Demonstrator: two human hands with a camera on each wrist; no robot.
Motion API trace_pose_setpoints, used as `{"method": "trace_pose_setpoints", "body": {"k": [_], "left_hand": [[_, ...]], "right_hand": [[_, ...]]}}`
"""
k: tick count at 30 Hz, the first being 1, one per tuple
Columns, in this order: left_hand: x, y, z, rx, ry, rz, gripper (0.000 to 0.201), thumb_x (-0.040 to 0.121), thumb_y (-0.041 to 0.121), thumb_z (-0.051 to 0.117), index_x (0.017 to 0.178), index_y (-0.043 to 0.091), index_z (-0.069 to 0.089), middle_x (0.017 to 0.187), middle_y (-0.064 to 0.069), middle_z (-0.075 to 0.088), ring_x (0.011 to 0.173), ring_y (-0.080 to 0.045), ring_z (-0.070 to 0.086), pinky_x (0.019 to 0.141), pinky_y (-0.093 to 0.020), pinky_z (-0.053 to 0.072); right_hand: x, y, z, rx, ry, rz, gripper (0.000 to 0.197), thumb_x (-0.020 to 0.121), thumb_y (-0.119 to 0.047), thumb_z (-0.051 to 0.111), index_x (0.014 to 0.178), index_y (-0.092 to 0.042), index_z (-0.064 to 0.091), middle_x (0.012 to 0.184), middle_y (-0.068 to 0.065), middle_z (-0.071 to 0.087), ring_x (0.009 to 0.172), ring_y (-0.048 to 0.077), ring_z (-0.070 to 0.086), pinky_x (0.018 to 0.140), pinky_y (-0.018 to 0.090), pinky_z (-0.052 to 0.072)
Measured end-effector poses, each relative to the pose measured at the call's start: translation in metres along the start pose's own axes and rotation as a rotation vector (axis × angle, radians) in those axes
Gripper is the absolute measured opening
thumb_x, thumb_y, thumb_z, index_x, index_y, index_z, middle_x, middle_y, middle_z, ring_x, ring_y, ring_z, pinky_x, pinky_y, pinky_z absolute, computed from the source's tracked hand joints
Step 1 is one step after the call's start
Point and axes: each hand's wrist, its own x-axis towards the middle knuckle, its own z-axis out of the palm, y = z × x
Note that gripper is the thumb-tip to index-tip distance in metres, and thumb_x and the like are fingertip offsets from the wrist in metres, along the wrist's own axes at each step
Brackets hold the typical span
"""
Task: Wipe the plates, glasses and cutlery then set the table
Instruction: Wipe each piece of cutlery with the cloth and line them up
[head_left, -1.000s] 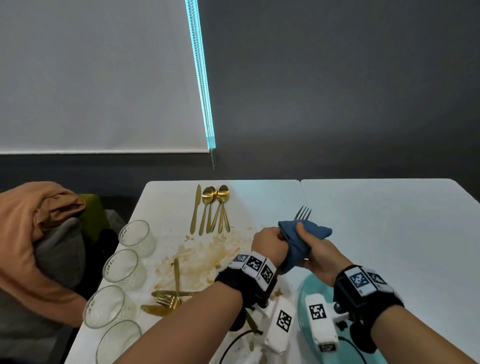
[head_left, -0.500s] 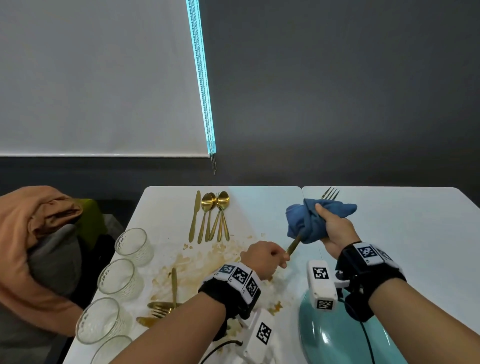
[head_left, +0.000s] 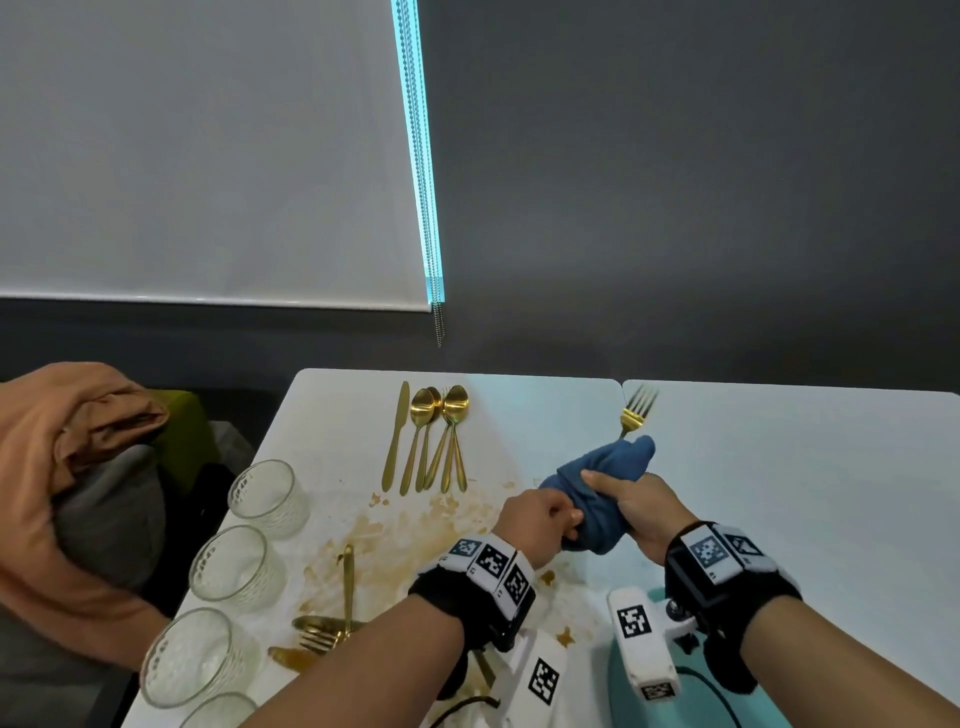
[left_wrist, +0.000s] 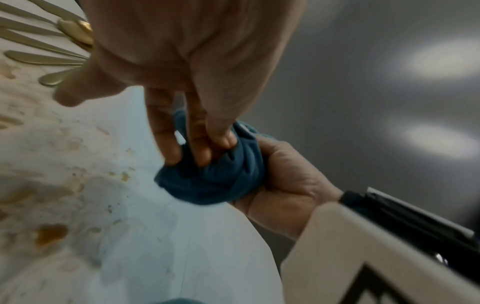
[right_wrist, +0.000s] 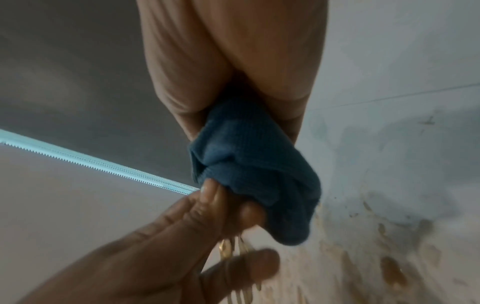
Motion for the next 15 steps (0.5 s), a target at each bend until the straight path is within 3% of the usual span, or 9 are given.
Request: {"method": "trace_pose_setpoints", "body": {"k": [2,3,5,6,8,10,12,15], "left_hand": [[0.007,0.000,-0.009,0.079,-0.149,-0.069,0.028,0.098,0.023,0.046,0.107,0.005,0.065,0.108,-0.016,0.069,0.086,-0.022,0.061,0.085,-0.035,0.052],[0.012,-0.001,-0.017,0.105,-0.188,-0.097,0.029,0.099,0.025,0.045,0.114,0.007,0.063,0.113,-0.015,0.068,0.086,-0.019,0.059,0.078,-0.032,0.052],[0.020,-0.002,-0.032,0.135,-0.134,-0.141,0.029,0.098,0.028,0.046,0.117,0.013,0.061,0.113,-0.011,0.068,0.083,-0.016,0.058,0.064,-0.022,0.047],[0.026,-0.004,-0.039,0.123,-0.048,-0.144,0.026,0.098,0.029,0.048,0.115,0.016,0.063,0.110,-0.010,0.069,0.084,-0.018,0.061,0.066,-0.022,0.046],[0.037,-0.009,-0.048,0.033,0.120,-0.121,0.021,0.095,0.027,0.052,0.109,0.019,0.066,0.104,-0.008,0.071,0.092,-0.020,0.066,0.081,-0.025,0.051],[0.048,-0.010,-0.053,-0.064,0.183,-0.097,0.019,0.093,0.025,0.055,0.105,0.019,0.068,0.102,-0.008,0.071,0.090,-0.019,0.065,0.091,-0.033,0.052],[0.057,-0.009,-0.057,-0.136,0.180,-0.090,0.019,0.093,0.022,0.055,0.105,0.016,0.068,0.105,-0.008,0.070,0.087,-0.018,0.062,0.089,-0.034,0.052],[0.068,-0.012,-0.064,-0.119,0.141,-0.102,0.024,0.094,0.017,0.052,0.112,0.013,0.066,0.115,-0.006,0.066,0.092,-0.016,0.057,0.081,-0.025,0.047]], "right_hand": [[0.006,-0.002,0.000,-0.171,0.016,0.002,0.017,0.081,-0.017,0.072,0.080,-0.004,0.060,0.096,0.021,0.067,0.093,0.033,0.064,0.086,0.042,0.053],[0.009,-0.003,0.000,-0.231,0.019,0.002,0.018,0.080,-0.018,0.072,0.079,-0.005,0.060,0.094,0.019,0.067,0.092,0.032,0.064,0.086,0.041,0.053],[0.016,-0.005,0.002,-0.304,-0.001,0.005,0.019,0.080,-0.018,0.073,0.078,-0.007,0.058,0.091,0.018,0.067,0.091,0.032,0.064,0.087,0.041,0.053],[0.018,-0.007,0.003,-0.332,-0.031,0.009,0.019,0.079,-0.018,0.074,0.079,-0.007,0.058,0.091,0.017,0.067,0.091,0.031,0.064,0.086,0.041,0.052],[0.021,-0.011,0.009,-0.395,-0.130,0.016,0.021,0.077,-0.017,0.075,0.083,-0.005,0.060,0.090,0.016,0.067,0.088,0.029,0.064,0.085,0.039,0.052],[0.023,-0.016,0.020,-0.466,-0.235,0.013,0.025,0.075,-0.015,0.077,0.089,-0.001,0.063,0.096,0.017,0.068,0.091,0.029,0.065,0.087,0.039,0.052],[0.026,-0.021,0.032,-0.500,-0.302,0.005,0.027,0.073,-0.014,0.078,0.093,-0.002,0.065,0.101,0.018,0.069,0.096,0.030,0.066,0.090,0.040,0.053],[0.033,-0.027,0.047,-0.494,-0.351,0.001,0.023,0.075,-0.013,0.077,0.092,-0.004,0.065,0.103,0.018,0.069,0.095,0.029,0.065,0.091,0.041,0.053]]}}
